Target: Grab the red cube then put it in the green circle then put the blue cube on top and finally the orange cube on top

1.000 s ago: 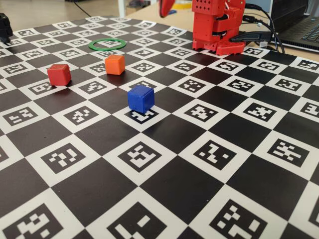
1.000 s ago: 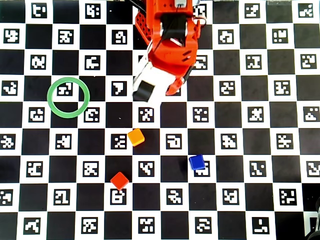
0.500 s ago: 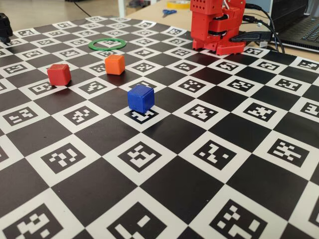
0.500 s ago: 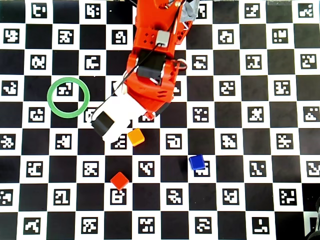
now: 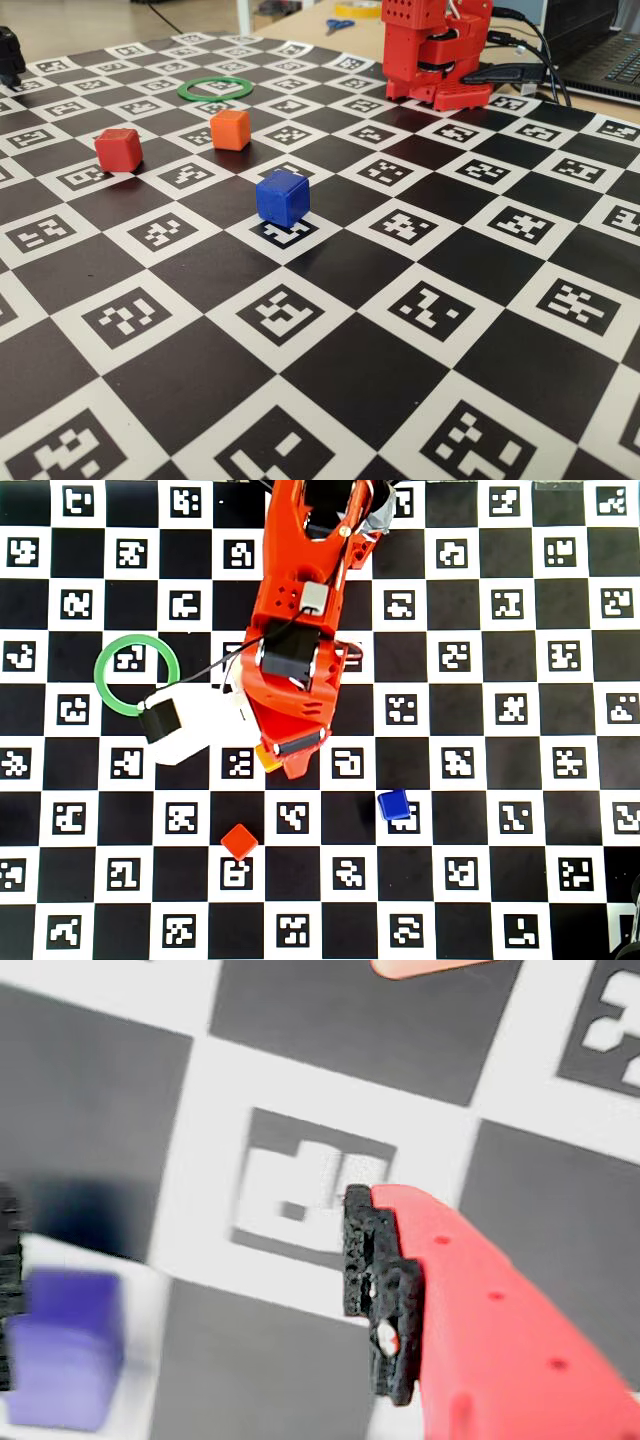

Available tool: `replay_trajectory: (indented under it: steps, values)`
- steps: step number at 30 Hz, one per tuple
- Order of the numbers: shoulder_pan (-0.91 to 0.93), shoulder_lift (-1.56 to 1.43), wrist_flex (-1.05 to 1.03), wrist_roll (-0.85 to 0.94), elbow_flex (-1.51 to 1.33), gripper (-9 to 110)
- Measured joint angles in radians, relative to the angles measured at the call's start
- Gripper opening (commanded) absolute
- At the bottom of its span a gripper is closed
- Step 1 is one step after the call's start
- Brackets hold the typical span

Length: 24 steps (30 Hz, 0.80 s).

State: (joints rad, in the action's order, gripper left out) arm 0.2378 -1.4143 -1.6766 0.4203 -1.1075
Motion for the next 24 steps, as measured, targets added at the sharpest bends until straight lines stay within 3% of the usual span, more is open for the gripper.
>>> replay_trajectory:
  steps: [12,24]
  values:
    - [0.000,0.279,-0.051,-0.443,0.399,37]
    - [0.046,0.460,-0.052,-0.753,0.472,45]
